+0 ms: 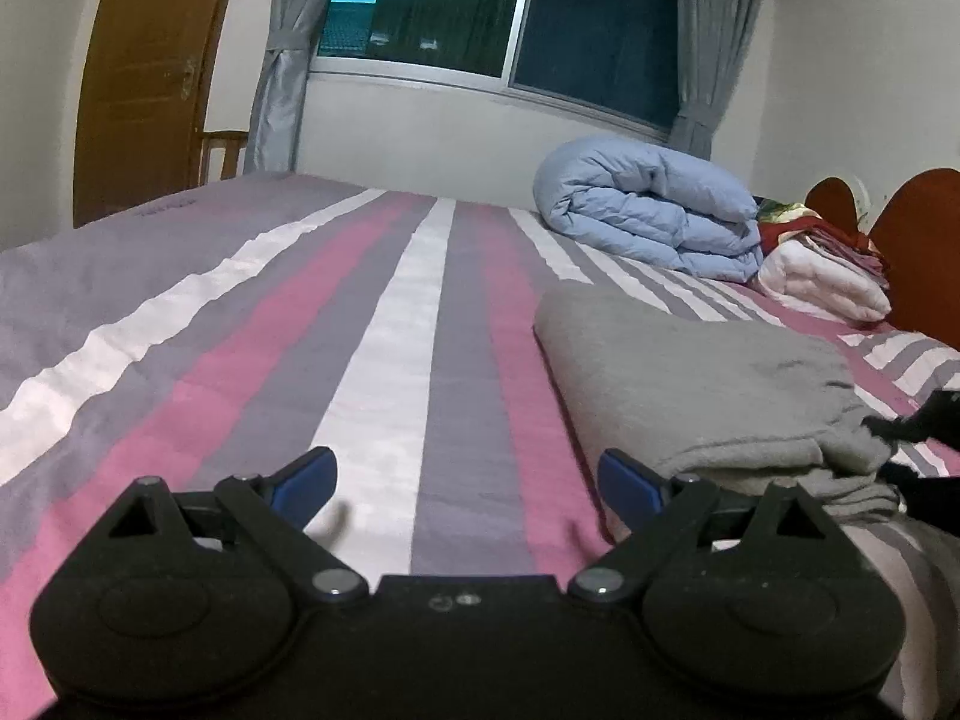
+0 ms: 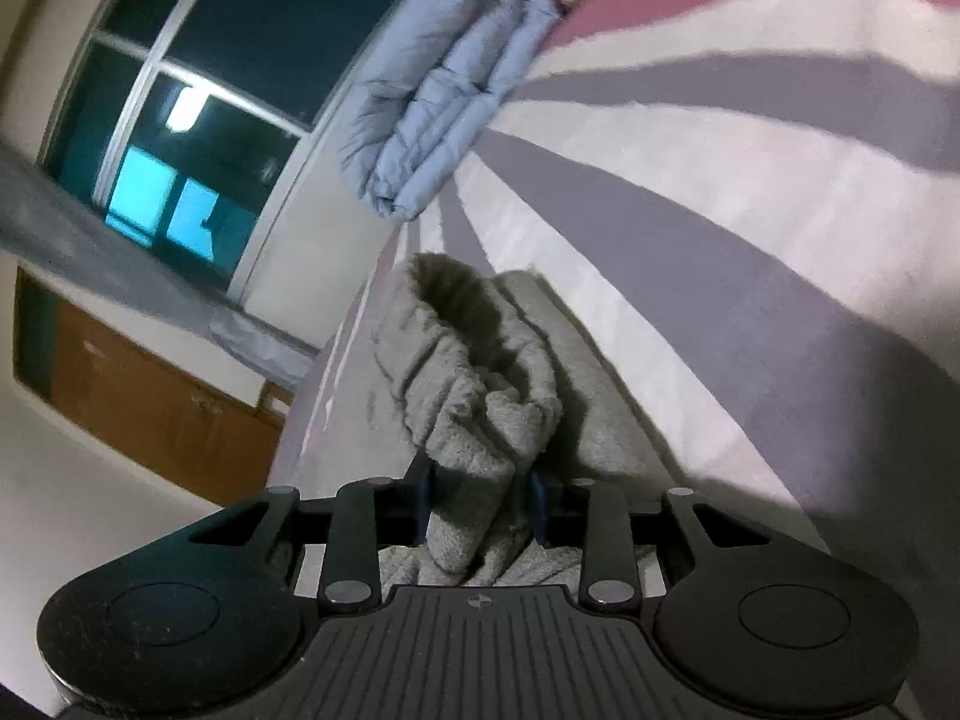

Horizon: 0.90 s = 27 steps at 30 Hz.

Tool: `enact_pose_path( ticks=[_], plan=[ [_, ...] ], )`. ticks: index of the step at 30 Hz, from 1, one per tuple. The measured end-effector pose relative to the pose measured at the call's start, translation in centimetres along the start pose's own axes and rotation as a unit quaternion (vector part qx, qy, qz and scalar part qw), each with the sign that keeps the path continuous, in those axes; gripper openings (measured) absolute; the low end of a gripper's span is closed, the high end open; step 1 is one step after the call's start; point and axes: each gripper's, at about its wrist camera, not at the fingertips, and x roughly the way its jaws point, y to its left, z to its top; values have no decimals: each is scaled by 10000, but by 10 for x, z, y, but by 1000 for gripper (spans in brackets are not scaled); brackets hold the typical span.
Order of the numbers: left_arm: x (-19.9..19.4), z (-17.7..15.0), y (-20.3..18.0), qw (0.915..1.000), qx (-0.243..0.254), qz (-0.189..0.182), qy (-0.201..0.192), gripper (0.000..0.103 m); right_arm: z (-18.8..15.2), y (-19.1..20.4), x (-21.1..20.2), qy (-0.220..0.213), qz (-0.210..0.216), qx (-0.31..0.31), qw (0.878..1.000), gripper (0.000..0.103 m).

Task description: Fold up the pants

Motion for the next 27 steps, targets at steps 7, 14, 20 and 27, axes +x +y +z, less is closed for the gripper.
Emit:
enact_pose_path(
  ticks=[7,14,20,27],
  plan=[
    [-7,-5,-22,9993,332,-172,-44,87,-18,42,-43,-417,-338,-1481,9875,41],
    [23,-7,-39,9973,688,-218,165,86,-27,41,-36,-440,-499,-1517,9862,47],
    [36,-9,-26,9958,822,257,310,85,-29,39,-33,-411,-678,-1682,9826,47],
    [27,-11,-25,9954,853,260,363,81,-30,36,-33,-352,-642,-1684,9830,47]
  ],
)
